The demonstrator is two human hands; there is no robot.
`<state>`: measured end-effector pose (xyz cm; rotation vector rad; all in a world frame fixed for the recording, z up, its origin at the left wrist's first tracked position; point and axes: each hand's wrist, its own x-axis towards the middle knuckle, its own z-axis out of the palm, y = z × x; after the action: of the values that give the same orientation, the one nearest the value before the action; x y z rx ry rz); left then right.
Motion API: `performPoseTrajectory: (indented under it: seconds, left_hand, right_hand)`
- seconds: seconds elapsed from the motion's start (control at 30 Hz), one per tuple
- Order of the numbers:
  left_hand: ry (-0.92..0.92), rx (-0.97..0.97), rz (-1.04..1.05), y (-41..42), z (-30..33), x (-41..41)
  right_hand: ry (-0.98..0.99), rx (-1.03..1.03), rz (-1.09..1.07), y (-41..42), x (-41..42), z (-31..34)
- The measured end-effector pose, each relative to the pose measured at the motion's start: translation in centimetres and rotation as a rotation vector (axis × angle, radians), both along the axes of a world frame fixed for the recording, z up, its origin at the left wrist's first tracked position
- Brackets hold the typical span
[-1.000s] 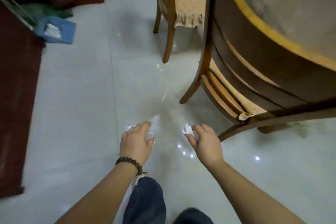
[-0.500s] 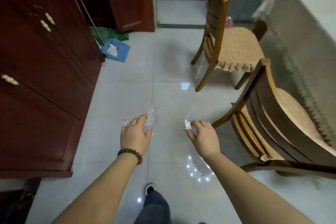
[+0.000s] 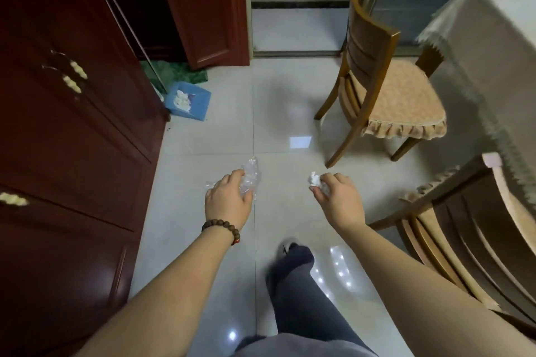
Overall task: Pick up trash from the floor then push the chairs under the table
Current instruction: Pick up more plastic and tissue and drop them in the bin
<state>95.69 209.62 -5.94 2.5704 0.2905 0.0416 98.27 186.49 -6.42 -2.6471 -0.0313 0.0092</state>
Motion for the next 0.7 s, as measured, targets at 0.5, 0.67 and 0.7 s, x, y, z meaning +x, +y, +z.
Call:
performPoseTrajectory:
  seconds: [0.5,0.67,0.7]
  left_hand:
    - [-0.029,0.087,-0.046,4.3,3.3,41.8]
    - [-0.003,0.064,-0.047,5.6,3.9,52.7]
    - [-0.001,0.064,-0.051,5.9,3.7,54.9]
  right_hand:
    - [-0.033,0.01,-0.012,5.8,40.6,1.0]
    - [-0.018,0.012,-0.043,7.2,51.0,1.8]
    - [-0.016,0.012,-0.05,7.4,53.1,1.7]
